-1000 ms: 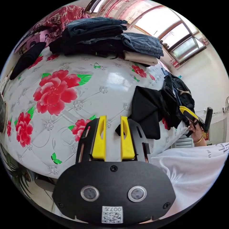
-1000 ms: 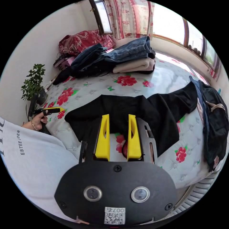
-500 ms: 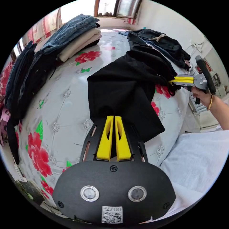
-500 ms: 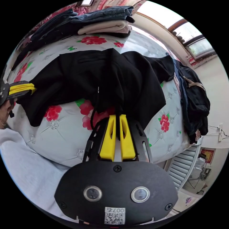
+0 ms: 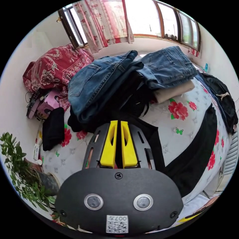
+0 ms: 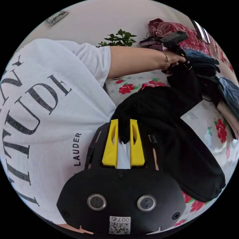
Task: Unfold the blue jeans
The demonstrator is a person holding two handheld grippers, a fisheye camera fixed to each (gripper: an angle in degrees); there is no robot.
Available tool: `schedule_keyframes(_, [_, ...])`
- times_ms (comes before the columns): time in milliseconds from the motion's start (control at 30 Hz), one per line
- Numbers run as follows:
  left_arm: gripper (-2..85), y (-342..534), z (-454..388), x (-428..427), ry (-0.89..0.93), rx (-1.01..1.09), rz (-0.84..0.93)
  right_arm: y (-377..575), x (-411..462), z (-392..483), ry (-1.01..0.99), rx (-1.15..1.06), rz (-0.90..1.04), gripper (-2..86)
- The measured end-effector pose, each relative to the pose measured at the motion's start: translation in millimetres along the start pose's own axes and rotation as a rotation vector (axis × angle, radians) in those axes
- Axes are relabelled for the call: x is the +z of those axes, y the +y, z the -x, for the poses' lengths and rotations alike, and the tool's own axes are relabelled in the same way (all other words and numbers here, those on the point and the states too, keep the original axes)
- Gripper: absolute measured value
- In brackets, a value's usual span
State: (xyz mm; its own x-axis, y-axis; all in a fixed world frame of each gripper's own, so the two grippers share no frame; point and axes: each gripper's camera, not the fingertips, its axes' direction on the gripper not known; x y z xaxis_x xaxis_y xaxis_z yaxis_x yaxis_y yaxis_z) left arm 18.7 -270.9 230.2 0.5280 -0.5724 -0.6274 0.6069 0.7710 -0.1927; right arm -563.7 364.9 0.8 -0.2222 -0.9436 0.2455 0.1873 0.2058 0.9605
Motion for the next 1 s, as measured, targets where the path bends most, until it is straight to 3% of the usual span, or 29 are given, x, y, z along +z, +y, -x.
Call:
schedule_keyframes(100, [4.0, 40, 38, -22, -0.018, -0.094, -0.065, 14, -5, -26, 0.105, 0.054, -0.021, 4.9])
schedule_keyframes(200, [5.6, 108, 71, -32, -0.060, -0.194, -0.024, 61, -36, -86, 0.180, 0.331, -0.119, 5.8])
schedule_keyframes(367, [8.3, 254, 101, -44, -0.004, -0.473, 0.151, 191, -133, -201, 0.480, 0.941, -0.259, 7.2])
schedule_keyframes(567, [13.2, 324, 76, -58, 0.121, -0.637, 0.292, 288, -221, -300, 0.674, 1.334, -0.381, 8.9])
schedule_keyframes(767, [8.2, 302, 39, -38, 0.126, -0.643, 0.357, 316, -236, -370, 0.676, 1.493, -0.323, 5.7])
schedule_keyframes(1000, [-0.4, 272, 7, -40, -0.076, -0.461, 0.457, 337, -257, -339, 0.763, 1.383, -0.307, 0.7])
